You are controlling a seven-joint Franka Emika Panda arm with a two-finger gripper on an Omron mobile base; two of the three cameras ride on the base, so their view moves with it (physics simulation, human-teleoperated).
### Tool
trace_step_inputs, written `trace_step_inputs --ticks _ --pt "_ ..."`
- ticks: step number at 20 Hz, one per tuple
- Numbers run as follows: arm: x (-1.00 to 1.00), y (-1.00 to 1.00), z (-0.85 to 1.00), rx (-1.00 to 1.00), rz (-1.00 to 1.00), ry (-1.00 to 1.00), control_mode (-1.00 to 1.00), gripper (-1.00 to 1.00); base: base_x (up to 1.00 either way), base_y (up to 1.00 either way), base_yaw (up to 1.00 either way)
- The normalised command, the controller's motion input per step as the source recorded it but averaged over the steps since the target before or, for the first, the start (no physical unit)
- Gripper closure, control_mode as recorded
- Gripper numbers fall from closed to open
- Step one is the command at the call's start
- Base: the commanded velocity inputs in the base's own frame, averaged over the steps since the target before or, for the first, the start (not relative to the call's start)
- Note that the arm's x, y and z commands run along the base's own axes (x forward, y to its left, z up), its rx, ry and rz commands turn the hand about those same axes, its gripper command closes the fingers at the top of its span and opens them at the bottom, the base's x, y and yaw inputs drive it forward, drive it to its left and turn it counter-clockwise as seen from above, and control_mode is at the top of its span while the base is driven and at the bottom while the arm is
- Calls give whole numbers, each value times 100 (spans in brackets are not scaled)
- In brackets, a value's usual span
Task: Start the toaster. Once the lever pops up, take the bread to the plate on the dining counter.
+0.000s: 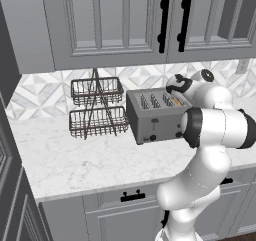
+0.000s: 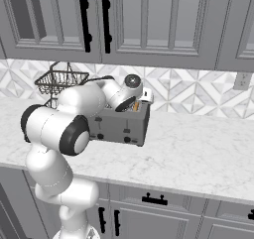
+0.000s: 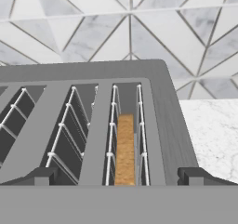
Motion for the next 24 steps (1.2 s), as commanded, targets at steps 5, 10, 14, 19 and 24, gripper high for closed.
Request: trace_step_inputs --ticks 5,10,14,19,24 --pt "0 0 0 0 0 0 -100 -100 0 0 0" --pt "0 0 0 0 0 0 -100 -100 0 0 0" --pt "0 0 0 0 0 0 -100 -100 0 0 0" --pt "0 0 0 0 0 0 -100 -100 0 0 0" --pt "0 0 0 0 0 0 -100 -100 0 0 0"
